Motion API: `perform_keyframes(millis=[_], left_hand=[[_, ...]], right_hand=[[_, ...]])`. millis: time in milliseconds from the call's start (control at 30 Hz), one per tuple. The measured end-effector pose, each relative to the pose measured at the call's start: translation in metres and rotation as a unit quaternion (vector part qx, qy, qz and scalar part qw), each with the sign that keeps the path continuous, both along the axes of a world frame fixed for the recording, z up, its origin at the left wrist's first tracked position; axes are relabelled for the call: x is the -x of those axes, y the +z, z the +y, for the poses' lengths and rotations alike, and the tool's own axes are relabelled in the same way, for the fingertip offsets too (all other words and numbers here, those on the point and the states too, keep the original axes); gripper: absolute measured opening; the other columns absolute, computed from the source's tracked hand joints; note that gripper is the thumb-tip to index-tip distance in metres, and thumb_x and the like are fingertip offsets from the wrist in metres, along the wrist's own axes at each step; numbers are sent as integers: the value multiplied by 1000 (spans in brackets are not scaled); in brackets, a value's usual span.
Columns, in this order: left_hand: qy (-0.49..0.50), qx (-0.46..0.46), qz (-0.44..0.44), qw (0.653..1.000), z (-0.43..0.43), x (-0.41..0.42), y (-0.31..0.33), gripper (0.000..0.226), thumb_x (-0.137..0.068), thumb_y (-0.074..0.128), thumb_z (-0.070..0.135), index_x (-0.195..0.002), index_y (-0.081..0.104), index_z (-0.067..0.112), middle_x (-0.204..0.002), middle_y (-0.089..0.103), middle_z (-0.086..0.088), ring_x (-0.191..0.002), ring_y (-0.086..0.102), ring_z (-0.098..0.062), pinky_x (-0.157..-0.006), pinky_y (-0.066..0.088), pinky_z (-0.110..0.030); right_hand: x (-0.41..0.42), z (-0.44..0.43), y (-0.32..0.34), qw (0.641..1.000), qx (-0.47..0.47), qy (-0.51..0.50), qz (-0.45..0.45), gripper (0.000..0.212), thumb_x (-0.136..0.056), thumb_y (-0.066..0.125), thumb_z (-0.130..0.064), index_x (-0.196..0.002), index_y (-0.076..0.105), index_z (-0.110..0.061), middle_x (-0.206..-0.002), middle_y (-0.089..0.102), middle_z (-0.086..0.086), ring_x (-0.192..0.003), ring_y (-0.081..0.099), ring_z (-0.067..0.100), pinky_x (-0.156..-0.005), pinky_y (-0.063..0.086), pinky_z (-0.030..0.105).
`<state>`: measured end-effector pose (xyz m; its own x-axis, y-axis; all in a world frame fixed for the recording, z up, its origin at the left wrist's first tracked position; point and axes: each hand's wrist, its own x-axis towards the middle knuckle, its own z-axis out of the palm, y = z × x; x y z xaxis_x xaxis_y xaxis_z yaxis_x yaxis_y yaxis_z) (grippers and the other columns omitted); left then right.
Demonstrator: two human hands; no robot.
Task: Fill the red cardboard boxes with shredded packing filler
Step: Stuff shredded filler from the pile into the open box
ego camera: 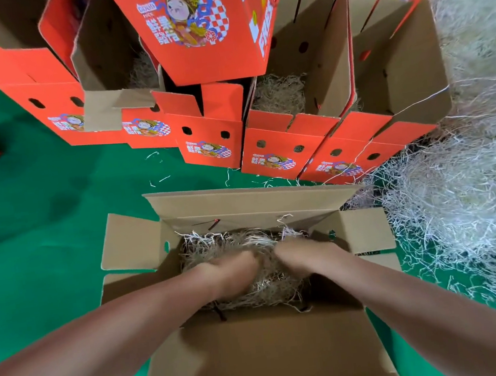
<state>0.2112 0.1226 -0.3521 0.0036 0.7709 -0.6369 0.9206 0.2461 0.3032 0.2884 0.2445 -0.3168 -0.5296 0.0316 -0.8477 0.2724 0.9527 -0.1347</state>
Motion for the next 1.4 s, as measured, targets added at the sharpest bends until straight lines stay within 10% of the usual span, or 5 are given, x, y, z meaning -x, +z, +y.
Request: perform_keyframes(millis=[200, 567, 900, 1033, 1400], left_hand=[[-146, 151, 83, 974, -7, 7, -14, 48, -93, 48, 14, -140, 41, 23, -158, 4, -3, -144, -6, -28, -111, -4, -62], [-43, -66, 123, 989, -15, 15, 23, 26, -88, 50, 7, -111, 62, 14, -118, 56, -8, -119, 44, -26, -107, 23, -41], [-175, 239, 124, 947, -50, 26, 16, 33, -94, 43, 6, -124, 53, 0, -131, 52, -16, -122, 48, -33, -103, 38, -45], [-62, 123, 127, 982, -32, 23, 23, 26, -95, 41, 2, -115, 58, 3, -114, 59, -14, -104, 58, -29, -86, 50, -37], [-89, 101, 186, 973, -16, 16, 11, 38, -92, 47, 16, -129, 48, 9, -131, 52, -16, -127, 41, -33, -110, 15, -53]], right_hand=[[-20, -22, -32, 980, -38, 171, -91, 46, -91, 48, -10, -136, 42, -6, -148, 25, 14, -133, 28, 38, -99, 35, 56], [7, -11, 2, 995, -35, 7, 95, 30, -87, 46, -2, -114, 58, -3, -118, 55, 18, -104, 55, 33, -79, 45, 37], [-3, 1, -15, 998, -2, -19, -55, 43, -97, 34, -14, -139, 38, -11, -155, 7, 17, -138, 20, 38, -107, 27, 43], [5, -10, -9, 996, -22, 19, 87, 26, -88, 47, -3, -110, 61, -5, -117, 58, 17, -106, 57, 32, -78, 47, 33], [-12, -12, -6, 996, -16, -10, 90, 15, -85, 52, -7, -99, 56, -8, -113, 50, 19, -105, 50, 36, -83, 43, 41]])
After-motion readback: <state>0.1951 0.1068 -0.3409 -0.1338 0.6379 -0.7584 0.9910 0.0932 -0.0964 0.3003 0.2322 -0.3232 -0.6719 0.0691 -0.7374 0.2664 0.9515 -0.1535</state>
